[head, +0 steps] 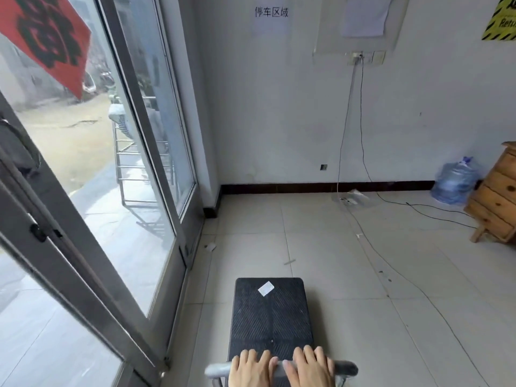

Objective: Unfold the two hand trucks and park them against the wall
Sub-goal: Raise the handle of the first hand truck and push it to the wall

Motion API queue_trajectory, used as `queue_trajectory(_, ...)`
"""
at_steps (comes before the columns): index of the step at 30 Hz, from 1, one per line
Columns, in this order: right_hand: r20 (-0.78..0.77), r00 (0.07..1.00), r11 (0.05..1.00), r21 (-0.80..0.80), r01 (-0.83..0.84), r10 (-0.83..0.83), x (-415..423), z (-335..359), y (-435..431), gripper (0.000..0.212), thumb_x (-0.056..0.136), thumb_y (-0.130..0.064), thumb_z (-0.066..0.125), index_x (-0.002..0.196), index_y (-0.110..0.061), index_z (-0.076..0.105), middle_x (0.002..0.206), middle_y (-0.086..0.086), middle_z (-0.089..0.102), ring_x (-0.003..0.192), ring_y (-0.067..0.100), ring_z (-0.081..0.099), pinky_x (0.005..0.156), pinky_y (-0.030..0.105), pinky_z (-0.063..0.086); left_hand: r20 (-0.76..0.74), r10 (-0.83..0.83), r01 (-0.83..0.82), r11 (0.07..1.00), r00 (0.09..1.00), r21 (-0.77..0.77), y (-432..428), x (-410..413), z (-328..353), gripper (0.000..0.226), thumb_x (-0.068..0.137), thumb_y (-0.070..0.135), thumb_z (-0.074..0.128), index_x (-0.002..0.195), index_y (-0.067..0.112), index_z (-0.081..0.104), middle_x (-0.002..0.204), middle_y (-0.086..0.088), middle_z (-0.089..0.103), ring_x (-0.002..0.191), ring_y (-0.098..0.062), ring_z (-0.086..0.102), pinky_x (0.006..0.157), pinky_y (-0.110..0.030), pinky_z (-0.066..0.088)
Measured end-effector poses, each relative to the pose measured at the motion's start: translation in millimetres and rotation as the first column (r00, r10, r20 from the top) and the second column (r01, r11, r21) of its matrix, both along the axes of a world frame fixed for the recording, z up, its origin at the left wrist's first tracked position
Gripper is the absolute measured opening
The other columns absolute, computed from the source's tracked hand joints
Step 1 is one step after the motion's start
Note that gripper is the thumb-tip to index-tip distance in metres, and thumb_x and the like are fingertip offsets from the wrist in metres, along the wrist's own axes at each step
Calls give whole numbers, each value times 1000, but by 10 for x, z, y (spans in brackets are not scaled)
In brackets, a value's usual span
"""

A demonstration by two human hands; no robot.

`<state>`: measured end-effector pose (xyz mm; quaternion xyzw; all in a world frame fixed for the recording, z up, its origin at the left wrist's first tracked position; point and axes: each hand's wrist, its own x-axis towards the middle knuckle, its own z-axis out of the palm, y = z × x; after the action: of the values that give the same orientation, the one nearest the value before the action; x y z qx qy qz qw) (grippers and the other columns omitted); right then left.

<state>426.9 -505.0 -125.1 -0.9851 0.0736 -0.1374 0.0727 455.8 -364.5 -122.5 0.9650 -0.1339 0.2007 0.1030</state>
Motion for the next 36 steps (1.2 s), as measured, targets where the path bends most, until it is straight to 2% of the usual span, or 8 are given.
queue_trajectory(7, -14, 1000, 1000, 23, -7, 7, 1307, -37, -296, 35, 61, -54, 47, 58, -19, 54, 54, 3, 52, 67, 23, 31, 58, 37, 21, 19, 37, -37, 999, 999, -7, -307, 1254, -4, 77, 101, 46, 9, 47, 24, 57, 43, -1, 47, 41, -21, 50, 54, -32, 20)
queue_trajectory(13, 60, 998, 999, 29, -20, 18, 2503, -60, -344, 35, 62, -54, 47, 74, -23, 37, 55, 3, 52, 67, 23, 32, 58, 37, 22, 108, 90, -87, 996, 990, -34, -349, 2455, -83, 72, 101, 46, 13, 48, 21, 55, 43, -3, 46, 61, -21, 27, 54, -33, 20)
queue_trajectory(18, 48, 999, 1000, 3, 15, -15, 3565, -16, -363, 32, 55, -50, 50, 63, -23, 37, 48, 1, 43, 57, 22, 35, 55, 34, 20, -10, 5, -5, 999, 1000, -39, -350, 3554, -293, 72, 99, 49, 7, 49, 26, 53, 43, 1, 48, 52, -18, 44, 55, -30, 21)
queue_trajectory(21, 10, 999, 999, -29, 35, -35, 4137, 22, -342, 29, 54, -47, 52, 46, -21, 42, 43, 0, 37, 41, 20, 36, 51, 32, 17, 52, 4, -5, 1000, 999, 31, -302, 4247, -420, 55, 99, 43, 3, 61, 33, 40, 58, 10, 39, 56, -11, 27, 52, -30, 16)
queue_trajectory(27, -52, 999, 1000, -20, 14, -15, 5164, -56, -348, 34, 65, -54, 45, 56, -22, 53, 55, -1, 50, 60, 21, 41, 58, 36, 22, 20, 28, -28, 999, 999, -29, -379, 5142, -171, 64, 100, 44, 22, 50, 22, 56, 47, -3, 50, 62, -23, 34, 58, -34, 23)
queue_trajectory(31, -83, 997, 1000, -11, -7, 6, 5924, -36, -453, 34, 70, -54, 42, 58, -24, 52, 58, -3, 52, 59, 21, 49, 60, 36, 22, -8, 69, -68, 997, 998, 46, -459, 5880, -53, 38, 80, 43, 42, 52, 22, 58, 49, -1, 50, 51, -23, 49, 58, -34, 24)
queue_trajectory(33, -86, 996, 1000, 1, -17, 17, 6296, -33, -522, 34, 70, -55, 42, 59, -24, 51, 58, -4, 52, 59, 20, 48, 60, 35, 22, -12, 63, -62, 997, 998, 47, -519, 6218, -41, 42, 84, 42, 40, 51, 22, 58, 48, 0, 50, 47, -22, 51, 58, -34, 24)
queue_trajectory(36, -42, 998, 999, 35, -37, 38, 6854, -8, -629, 32, 67, -54, 44, 59, -24, 50, 56, -4, 50, 62, 18, 41, 59, 35, 22, -3, 82, -81, 996, 997, 43, -646, 6753, -33, 71, 102, 43, 14, 51, 24, 59, 47, 0, 50, 44, -21, 53, 59, -32, 24)
